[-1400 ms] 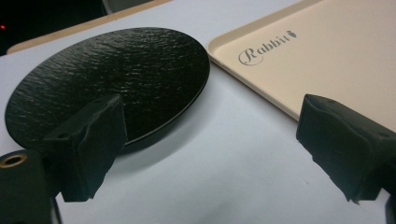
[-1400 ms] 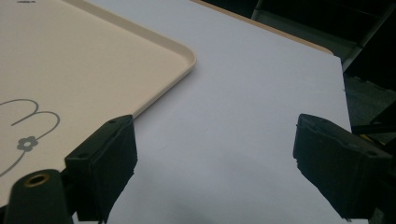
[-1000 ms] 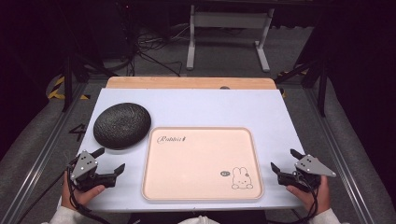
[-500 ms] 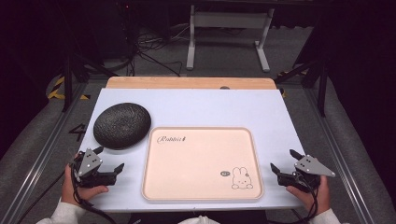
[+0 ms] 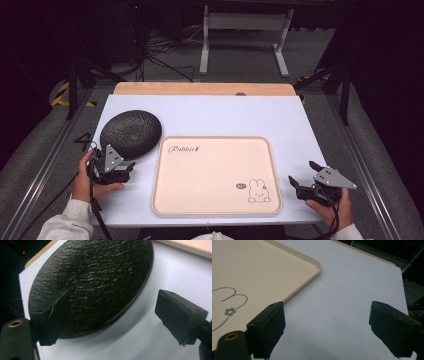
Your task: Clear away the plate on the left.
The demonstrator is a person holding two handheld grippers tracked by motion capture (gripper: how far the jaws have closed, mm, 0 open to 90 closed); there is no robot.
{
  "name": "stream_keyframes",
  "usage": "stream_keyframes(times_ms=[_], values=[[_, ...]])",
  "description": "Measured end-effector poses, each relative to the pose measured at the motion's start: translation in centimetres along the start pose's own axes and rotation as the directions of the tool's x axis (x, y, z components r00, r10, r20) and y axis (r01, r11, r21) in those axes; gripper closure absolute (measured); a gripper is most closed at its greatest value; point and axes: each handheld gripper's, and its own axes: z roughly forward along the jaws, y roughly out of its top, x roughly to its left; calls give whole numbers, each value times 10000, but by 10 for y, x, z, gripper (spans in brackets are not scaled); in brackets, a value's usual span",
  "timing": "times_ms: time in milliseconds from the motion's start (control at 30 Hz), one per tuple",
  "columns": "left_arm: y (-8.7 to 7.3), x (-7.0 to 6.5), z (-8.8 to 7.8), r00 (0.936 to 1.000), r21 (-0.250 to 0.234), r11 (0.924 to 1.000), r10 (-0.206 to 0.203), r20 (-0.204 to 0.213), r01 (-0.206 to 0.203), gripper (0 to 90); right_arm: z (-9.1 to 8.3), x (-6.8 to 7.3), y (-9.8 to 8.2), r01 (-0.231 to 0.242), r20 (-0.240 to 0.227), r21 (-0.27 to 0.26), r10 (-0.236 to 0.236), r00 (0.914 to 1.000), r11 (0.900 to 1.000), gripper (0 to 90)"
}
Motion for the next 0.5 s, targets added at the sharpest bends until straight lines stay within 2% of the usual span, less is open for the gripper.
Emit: stream_keyframes(times_ms=[100,233,300,367,400,433,467,500], values=[[5,-1,5,9989,251,9989,396,-257,-390,155,0,0,0,-13,-9,5,13,10000,10000,141],[10,-5,13,9926,595,9927,1079,-556,-1046,162,0,-1,-1,-11,-8,13,11,10000,10000,141],[14,-10,18,9827,875,9840,1627,-881,-1551,167,0,-1,-1,-14,17,-6,14,10000,10000,141],[17,-14,21,9663,1241,9718,2172,-1380,-2007,180,0,-1,-1,-6,7,-16,6,10000,10000,141],[19,-15,22,9582,1355,9642,2467,-1446,-2278,181,0,-1,-1,-4,5,-18,4,10000,10000,142],[19,-17,23,9535,1419,9614,2570,-1571,-2358,189,0,-1,-1,9,0,-12,-9,10000,10000,141],[20,-19,24,9448,1543,9552,2778,-1735,-2525,190,0,-1,-1,20,-1,-8,-20,10000,10000,141],[22,-21,25,9345,1713,9460,3052,-1830,-2754,188,0,-1,-1,8,-5,0,-8,10000,10000,141]])
